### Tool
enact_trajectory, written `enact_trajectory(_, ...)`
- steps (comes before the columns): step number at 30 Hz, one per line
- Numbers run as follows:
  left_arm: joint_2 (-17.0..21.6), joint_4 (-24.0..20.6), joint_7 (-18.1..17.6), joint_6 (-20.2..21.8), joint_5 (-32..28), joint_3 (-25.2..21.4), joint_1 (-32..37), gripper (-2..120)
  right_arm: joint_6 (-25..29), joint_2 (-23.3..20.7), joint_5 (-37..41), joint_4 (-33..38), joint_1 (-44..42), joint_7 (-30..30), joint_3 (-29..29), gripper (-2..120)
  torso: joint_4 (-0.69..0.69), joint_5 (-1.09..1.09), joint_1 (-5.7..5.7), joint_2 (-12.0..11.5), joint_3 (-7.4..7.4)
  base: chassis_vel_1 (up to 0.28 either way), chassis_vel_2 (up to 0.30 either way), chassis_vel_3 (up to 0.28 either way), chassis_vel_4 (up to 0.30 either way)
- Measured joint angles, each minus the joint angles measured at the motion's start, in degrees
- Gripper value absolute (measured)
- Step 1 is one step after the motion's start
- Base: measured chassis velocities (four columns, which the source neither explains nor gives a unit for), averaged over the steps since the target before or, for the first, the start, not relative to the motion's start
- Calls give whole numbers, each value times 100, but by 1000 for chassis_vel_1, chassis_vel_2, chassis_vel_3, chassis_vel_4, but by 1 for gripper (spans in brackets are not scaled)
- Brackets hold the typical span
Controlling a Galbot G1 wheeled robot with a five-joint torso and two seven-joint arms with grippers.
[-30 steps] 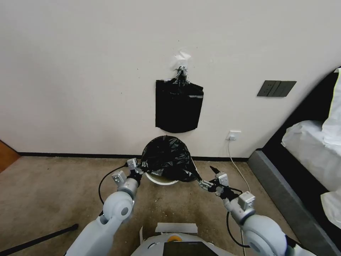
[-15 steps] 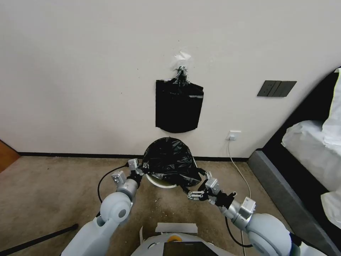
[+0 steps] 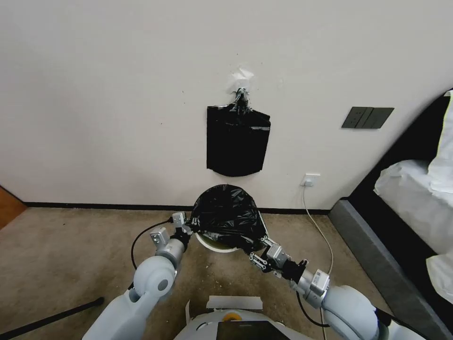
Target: Place a trash bag onto the trash bin.
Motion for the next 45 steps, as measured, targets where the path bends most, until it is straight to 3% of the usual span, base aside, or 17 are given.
enact_trajectory(5,-36,-53,-223,114,-201,-2,-34,0,227,-1,-212,-70,-20,-28,-106,0,0,0,0,0,0,0,0,0,0)
enact_trajectory(7,-77,-175,-607,297,-619,-18,-95,0,567,25,-434,-258,-3,-203,-239,0,0,0,0,0,0,0,0,0,0)
enact_trajectory(11,-101,-272,-946,451,-990,-26,-139,0,810,54,-612,-432,43,-381,-344,0,-1,0,0,0,0,0,0,0,0)
enact_trajectory(12,-117,-348,-1285,653,-1369,-35,-170,0,990,91,-790,-585,105,-505,-427,0,0,1,0,0,0,0,0,0,0)
enact_trajectory(15,-200,-411,-1842,810,-2106,-50,-167,0,1332,184,-1152,-862,236,-774,-543,0,0,0,0,0,0,0,0,0,0)
enact_trajectory(19,-290,-416,-2045,815,-2356,-56,-104,0,1447,275,-1446,-1132,326,-923,-620,0,0,-1,0,0,0,0,0,0,0)
enact_trajectory(28,-354,-480,-2040,579,-2515,-27,-137,0,1547,457,-1638,-1650,517,-1189,-808,0,-2,-2,0,0,-1,0,0,0,0)
enact_trajectory(37,-310,-354,-2045,487,-2465,-61,-195,0,1522,455,-1460,-1541,503,-1092,-784,0,0,-1,0,0,0,0,0,0,0)
enact_trajectory(45,-290,-336,-2049,499,-2486,67,-268,0,1400,675,-1492,-2358,1036,-899,-1049,0,1,1,0,0,0,0,0,0,0)
